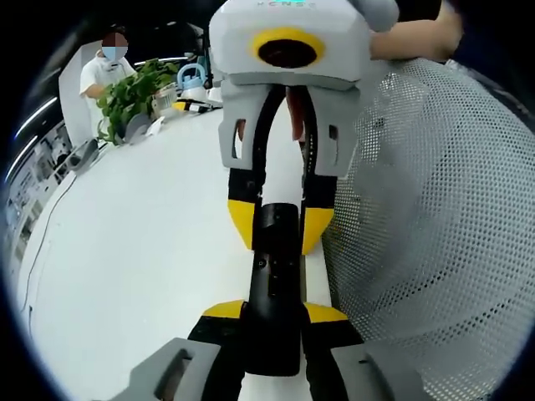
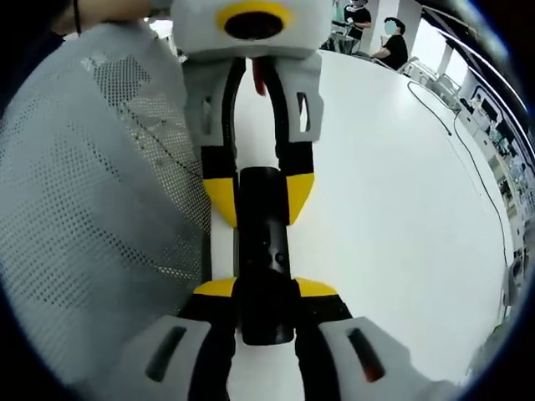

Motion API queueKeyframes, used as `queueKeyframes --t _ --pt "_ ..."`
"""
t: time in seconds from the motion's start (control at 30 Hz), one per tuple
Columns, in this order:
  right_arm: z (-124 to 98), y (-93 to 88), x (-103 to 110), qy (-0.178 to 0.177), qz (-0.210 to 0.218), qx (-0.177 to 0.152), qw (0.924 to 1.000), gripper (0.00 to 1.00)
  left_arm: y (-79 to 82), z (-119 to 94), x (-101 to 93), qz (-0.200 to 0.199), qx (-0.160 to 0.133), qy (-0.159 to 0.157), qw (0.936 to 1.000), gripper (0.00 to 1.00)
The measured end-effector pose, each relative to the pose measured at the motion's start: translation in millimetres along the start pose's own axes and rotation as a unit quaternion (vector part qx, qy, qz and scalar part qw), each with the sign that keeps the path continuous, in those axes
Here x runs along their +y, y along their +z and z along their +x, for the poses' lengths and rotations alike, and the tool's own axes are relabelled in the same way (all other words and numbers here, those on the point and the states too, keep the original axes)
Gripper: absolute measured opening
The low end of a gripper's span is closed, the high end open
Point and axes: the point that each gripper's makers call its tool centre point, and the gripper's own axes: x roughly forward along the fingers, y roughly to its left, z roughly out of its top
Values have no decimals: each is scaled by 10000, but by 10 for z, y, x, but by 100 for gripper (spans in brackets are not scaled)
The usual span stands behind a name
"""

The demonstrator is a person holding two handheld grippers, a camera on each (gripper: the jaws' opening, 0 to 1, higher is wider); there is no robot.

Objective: Press the specified remote control buttons in sequence, fully releasing each button before pressing the next.

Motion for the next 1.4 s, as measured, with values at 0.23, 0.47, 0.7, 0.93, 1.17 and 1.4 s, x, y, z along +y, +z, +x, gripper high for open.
queueKeyframes --t 0.23,0.47,0.7,0.93,1.17,1.4 --pt "-7 8 -13 69 124 -74 9999 24 1 2 2 40 -9 4 10000 26" --pt "9 30 -26 87 57 -5 9999 24 27 14 -7 -328 36 35 9994 32" --pt "19 30 -34 89 166 -40 9998 24 78 -98 80 -801 -57 323 9963 56" --pt "20 35 -43 94 286 -74 9995 24 278 -389 295 -1445 -624 806 9842 76" --pt "19 35 -40 78 266 -56 9996 24 489 -843 441 -2051 -1460 1430 9572 88" --pt "25 40 -44 38 262 -39 9996 24 577 -1164 322 -2074 -1679 1943 9440 92"
